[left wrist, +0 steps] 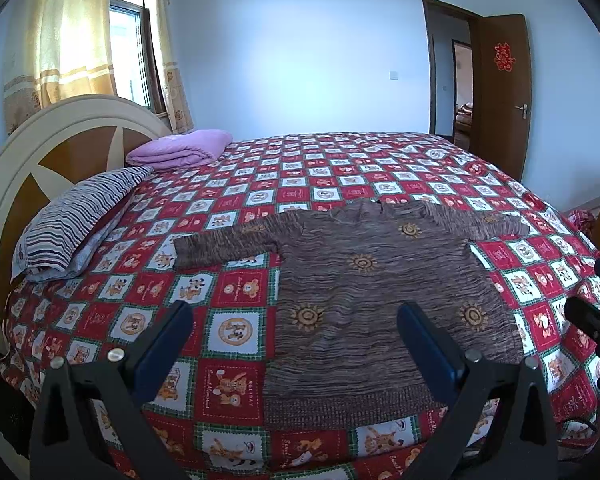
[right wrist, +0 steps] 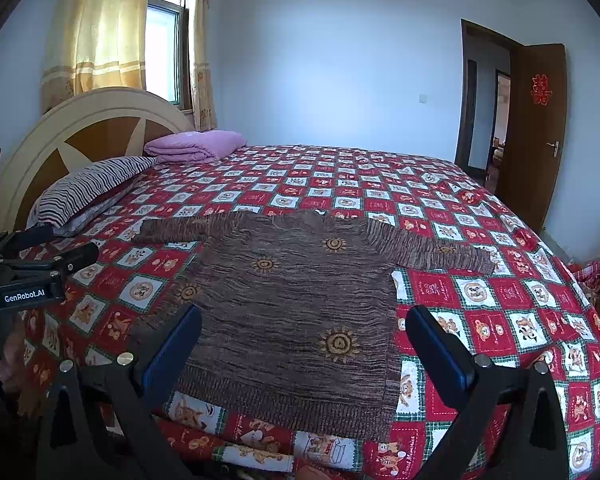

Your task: Fold small clothes

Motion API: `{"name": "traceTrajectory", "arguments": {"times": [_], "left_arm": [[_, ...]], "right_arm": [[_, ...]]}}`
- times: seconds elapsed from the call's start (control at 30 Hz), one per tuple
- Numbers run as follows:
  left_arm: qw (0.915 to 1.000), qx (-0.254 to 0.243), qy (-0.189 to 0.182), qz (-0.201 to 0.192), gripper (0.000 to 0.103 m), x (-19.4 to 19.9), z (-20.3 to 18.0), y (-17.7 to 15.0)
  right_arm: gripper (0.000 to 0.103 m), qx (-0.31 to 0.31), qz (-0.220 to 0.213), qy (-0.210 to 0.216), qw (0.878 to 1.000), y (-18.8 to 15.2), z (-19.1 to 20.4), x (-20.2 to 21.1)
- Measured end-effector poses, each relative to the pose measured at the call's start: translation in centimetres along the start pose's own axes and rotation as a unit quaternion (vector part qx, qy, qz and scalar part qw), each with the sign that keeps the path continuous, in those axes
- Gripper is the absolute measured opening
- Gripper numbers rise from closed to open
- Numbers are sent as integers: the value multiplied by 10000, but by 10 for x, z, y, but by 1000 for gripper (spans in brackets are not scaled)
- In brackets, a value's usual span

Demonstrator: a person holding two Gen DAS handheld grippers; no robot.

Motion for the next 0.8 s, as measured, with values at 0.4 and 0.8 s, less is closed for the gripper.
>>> {"name": "traceTrajectory", "arguments": {"times": [0.4, 0.8], "left_arm": [[10000, 23, -11, 9, 103, -2, 3, -1], [10000, 67, 6, 13, 103, -3, 6, -4]], "right_arm": [[102, 12, 24, 4, 10000, -2, 1, -2], [102, 10, 84, 32, 10000, -9, 2, -6]]}}
Point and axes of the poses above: each gripper's, at about its wrist camera, not at the fingertips, and x roughly against the way its jaws point, z to its left, y to its top, the point moved 2 cm from there along -x, roughly the way its jaws point, and after that the axes turned 12 degrees about y, right-handed, at the moved point
